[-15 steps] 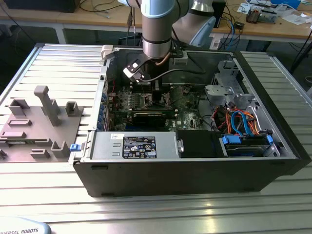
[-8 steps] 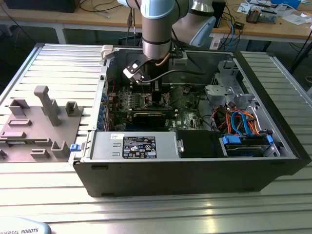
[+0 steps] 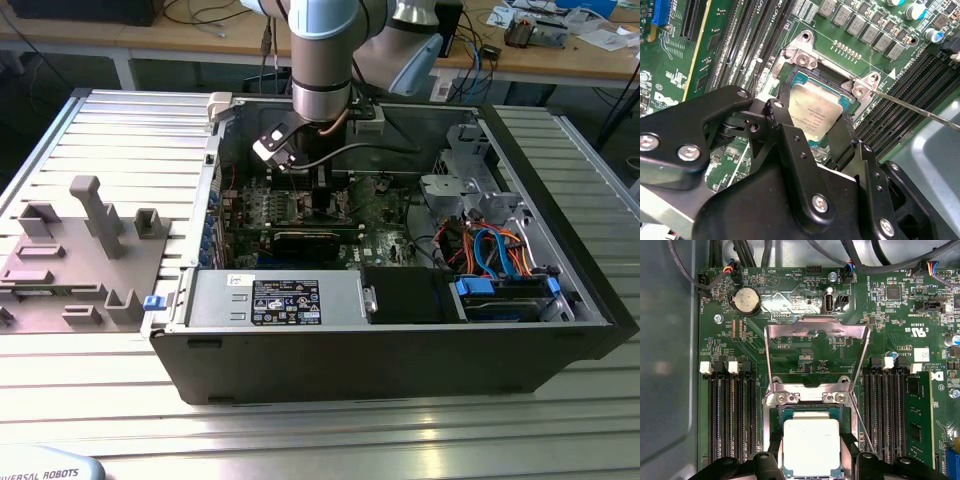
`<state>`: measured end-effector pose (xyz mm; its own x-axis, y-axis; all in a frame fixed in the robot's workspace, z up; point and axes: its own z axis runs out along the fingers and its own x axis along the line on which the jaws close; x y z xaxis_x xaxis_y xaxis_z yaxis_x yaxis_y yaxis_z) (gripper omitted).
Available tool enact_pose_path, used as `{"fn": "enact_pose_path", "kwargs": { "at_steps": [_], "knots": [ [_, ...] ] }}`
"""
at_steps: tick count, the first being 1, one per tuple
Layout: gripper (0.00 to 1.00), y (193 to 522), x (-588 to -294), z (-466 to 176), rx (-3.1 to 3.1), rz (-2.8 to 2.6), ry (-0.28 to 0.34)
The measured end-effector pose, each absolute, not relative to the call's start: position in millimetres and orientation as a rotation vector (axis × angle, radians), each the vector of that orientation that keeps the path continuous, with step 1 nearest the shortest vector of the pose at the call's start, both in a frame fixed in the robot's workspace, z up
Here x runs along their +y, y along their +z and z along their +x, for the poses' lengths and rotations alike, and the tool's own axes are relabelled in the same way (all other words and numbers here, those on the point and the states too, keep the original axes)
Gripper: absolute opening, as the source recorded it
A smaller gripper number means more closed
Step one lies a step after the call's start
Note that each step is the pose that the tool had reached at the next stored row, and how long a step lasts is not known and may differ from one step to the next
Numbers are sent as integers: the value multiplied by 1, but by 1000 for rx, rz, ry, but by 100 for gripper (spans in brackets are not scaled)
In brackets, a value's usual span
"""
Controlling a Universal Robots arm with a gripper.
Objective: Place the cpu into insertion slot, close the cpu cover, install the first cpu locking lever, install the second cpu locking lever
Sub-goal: 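Close the cpu cover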
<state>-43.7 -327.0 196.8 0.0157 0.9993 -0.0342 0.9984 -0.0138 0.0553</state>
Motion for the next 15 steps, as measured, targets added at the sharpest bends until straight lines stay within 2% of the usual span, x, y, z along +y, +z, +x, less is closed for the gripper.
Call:
{"fn": "enact_pose_path", "kwargs": {
  "at_steps": [2, 3, 15],
  "knots": [
    [56, 196, -327, -44, 2161, 2193, 25],
    [62, 196, -327, -44, 2161, 2193, 24],
    [62, 206, -327, -44, 2161, 2193, 24]
  ]
}}
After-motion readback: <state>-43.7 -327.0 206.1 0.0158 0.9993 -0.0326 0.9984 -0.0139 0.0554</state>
